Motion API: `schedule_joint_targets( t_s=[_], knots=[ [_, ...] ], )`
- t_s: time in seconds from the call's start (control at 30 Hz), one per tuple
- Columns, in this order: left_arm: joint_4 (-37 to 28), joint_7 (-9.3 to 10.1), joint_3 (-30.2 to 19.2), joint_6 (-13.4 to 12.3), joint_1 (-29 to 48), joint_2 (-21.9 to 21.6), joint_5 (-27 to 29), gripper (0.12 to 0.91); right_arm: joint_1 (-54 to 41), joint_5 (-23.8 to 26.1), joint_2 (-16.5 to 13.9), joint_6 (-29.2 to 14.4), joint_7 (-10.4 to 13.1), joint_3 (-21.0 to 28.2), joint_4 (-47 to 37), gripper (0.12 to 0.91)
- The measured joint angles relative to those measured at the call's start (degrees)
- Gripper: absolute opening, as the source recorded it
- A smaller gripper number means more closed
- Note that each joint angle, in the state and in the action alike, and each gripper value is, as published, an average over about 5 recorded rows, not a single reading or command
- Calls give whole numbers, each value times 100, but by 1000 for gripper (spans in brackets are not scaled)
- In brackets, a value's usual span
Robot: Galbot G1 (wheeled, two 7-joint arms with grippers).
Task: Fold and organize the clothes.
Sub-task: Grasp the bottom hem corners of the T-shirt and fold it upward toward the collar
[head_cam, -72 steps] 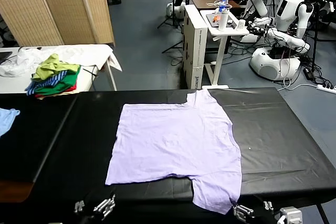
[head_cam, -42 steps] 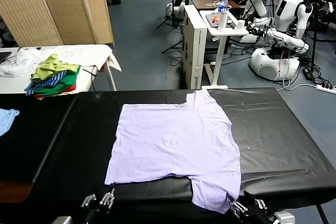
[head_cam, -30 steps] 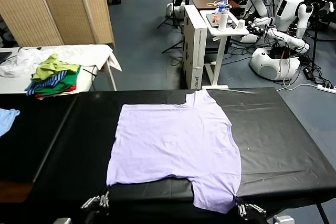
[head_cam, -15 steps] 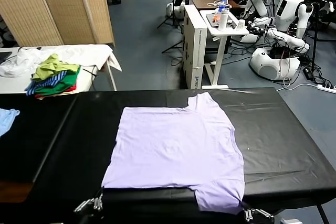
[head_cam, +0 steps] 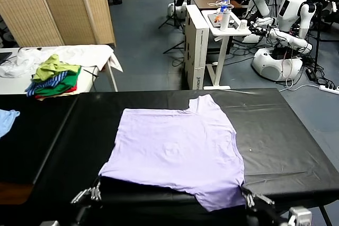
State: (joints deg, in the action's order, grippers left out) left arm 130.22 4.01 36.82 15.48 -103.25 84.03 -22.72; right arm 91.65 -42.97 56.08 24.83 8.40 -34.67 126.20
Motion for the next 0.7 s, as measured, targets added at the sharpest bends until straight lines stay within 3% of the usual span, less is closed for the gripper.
schedule_joint_targets(
  t_s=[0.37, 0.7],
  knots=[
    [-760, -6, -34, -44, 815, -123, 223, 146, -1708, 428, 211, 15, 69, 1235, -1154, 141],
    [-1259, -5, -159, -18, 1218, -378, 274, 146, -2023, 565, 271, 9, 95, 1459, -1646, 141]
  ],
)
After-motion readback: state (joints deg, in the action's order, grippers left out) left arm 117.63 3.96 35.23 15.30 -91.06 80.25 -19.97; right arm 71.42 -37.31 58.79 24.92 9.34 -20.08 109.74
